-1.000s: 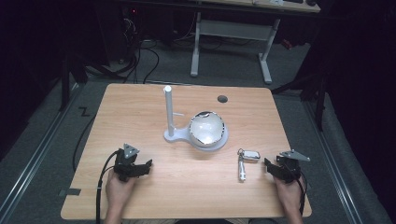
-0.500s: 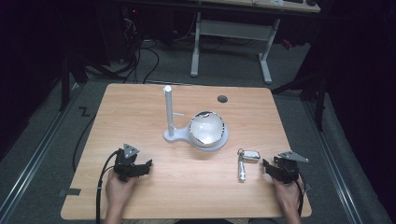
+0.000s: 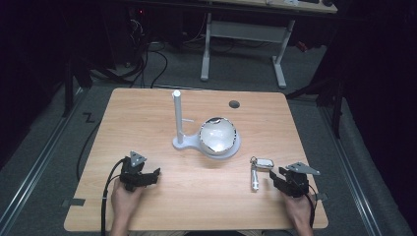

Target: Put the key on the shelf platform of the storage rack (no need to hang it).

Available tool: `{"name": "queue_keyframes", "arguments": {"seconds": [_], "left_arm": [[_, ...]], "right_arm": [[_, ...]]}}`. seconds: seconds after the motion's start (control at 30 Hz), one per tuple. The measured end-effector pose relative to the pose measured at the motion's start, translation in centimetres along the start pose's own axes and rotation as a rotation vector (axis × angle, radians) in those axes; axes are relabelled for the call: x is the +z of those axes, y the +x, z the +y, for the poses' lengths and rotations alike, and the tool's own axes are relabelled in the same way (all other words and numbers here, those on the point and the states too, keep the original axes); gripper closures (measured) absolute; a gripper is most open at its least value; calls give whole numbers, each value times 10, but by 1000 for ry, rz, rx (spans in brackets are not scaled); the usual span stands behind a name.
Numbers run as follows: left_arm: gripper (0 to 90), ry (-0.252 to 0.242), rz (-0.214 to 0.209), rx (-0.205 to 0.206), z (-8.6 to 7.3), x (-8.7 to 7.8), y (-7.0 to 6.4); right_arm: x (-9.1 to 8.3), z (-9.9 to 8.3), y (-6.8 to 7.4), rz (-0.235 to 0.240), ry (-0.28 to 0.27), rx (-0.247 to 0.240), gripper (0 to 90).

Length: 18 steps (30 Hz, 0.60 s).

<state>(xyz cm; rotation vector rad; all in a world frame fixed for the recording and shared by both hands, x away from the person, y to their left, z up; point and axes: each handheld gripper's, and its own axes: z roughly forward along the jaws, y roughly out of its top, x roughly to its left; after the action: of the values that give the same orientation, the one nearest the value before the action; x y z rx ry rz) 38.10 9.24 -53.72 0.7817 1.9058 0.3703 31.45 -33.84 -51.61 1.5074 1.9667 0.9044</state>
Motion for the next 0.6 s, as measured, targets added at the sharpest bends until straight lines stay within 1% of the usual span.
{"name": "queue_keyframes", "arguments": {"seconds": [0.1, 0.17, 0.23, 0.27, 0.3, 0.37, 0.4, 0.5, 0.53, 0.57, 0.6], "left_arm": [[196, 0, 0, -1, 0, 0, 0], [196, 0, 0, -1, 0, 0, 0], [196, 0, 1, -2, 0, 0, 0], [196, 0, 0, -1, 0, 0, 0], [196, 0, 0, -1, 0, 0, 0], [196, 0, 0, -1, 0, 0, 0], [196, 0, 0, -1, 0, 0, 0], [196, -1, 0, -1, 0, 0, 0], [196, -1, 1, -3, 0, 0, 0], [196, 0, 0, 0, 0, 0, 0], [196, 0, 0, -1, 0, 0, 0]], "right_arm": [[0, 1, 4, 9, 2, -1, 561], [0, 2, 12, 31, -1, -18, 562], [0, 3, 17, 54, -8, -24, 561], [0, 4, 18, 65, -13, -35, 560], [0, 4, 18, 65, -13, -35, 560], [0, 4, 22, 83, -16, -21, 559], [1, 6, 24, 96, -20, -20, 559], [2, 7, 26, 108, -22, -25, 559], [3, 9, 29, 125, -15, -20, 559], [3, 9, 29, 125, -15, -20, 559], [4, 11, 33, 139, -14, -27, 559]]}}
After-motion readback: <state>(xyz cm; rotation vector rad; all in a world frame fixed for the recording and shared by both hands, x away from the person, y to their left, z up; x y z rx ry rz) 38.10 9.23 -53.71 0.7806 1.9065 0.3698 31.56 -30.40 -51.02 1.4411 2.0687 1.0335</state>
